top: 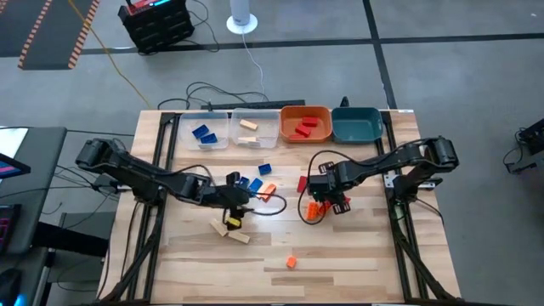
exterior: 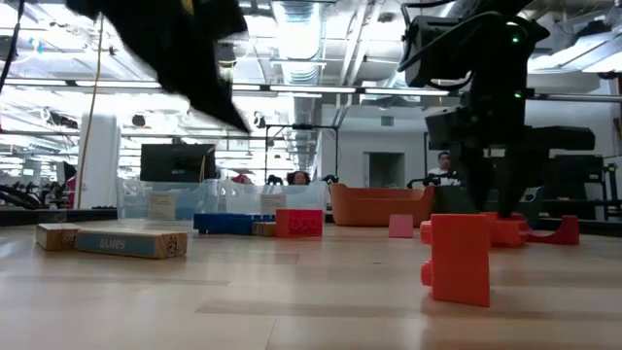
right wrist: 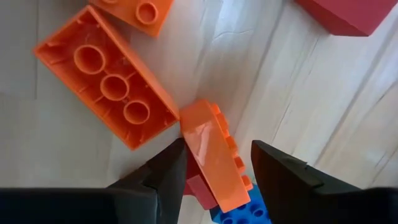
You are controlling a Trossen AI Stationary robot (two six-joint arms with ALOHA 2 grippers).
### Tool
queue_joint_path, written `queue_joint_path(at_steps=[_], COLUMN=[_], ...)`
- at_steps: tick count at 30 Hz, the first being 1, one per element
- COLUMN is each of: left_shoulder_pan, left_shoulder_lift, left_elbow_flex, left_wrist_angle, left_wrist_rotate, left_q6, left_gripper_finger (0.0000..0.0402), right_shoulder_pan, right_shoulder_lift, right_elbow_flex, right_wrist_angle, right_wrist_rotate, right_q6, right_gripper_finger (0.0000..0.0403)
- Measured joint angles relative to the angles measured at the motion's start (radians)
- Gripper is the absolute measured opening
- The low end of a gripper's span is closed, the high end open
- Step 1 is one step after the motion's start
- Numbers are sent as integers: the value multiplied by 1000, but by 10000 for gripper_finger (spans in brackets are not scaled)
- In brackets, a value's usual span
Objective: Sort blocks
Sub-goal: Put the orange game piece into the blue bin
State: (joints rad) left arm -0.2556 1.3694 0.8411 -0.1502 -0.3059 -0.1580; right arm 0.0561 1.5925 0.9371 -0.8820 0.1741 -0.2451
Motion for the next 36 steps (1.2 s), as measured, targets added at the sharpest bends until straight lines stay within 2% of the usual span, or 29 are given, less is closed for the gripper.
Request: queue_joint_path(at_steps=[5, 7, 11, 17, 20, 24, 28, 32, 36], left_shoulder_pan=[-48, -54, -58, -65, -65, -65, -65, -65, -70], left_shoulder_lift=[-126, -169, -223, -233, -233, -233, -233, -233, -233], left_elbow_flex=[14, 13, 12, 12, 12, 12, 12, 12, 12], left_wrist_angle=[-50, -97, -164, -175, -176, -181, -199, -203, -206], left_wrist_rotate=[-165, -196, -198, -201, -201, -200, -200, -200, -200], left_q6=[41, 29, -27, -38, -39, -39, -41, -42, -52], left_gripper_finger=[192, 192, 192, 192, 192, 192, 192, 192, 192], right_shoulder_pan=[0, 0, 0, 0, -1, -11, -32, -90, -207], right_shoulder_lift=[0, 0, -1, -1, -1, -2, -2, -45, -146], right_elbow_flex=[-11, -32, -65, -104, -110, -102, -51, 15, 18], right_wrist_angle=[16, 40, 69, 105, 123, 133, 123, 150, 204], right_wrist_rotate=[-8, -15, -15, -16, -13, -6, 10, 33, 139], right_q6=[0, 0, -1, -32, -52, -52, -25, 0, 22], right_gripper_finger=[198, 196, 195, 188, 167, 120, 116, 116, 120])
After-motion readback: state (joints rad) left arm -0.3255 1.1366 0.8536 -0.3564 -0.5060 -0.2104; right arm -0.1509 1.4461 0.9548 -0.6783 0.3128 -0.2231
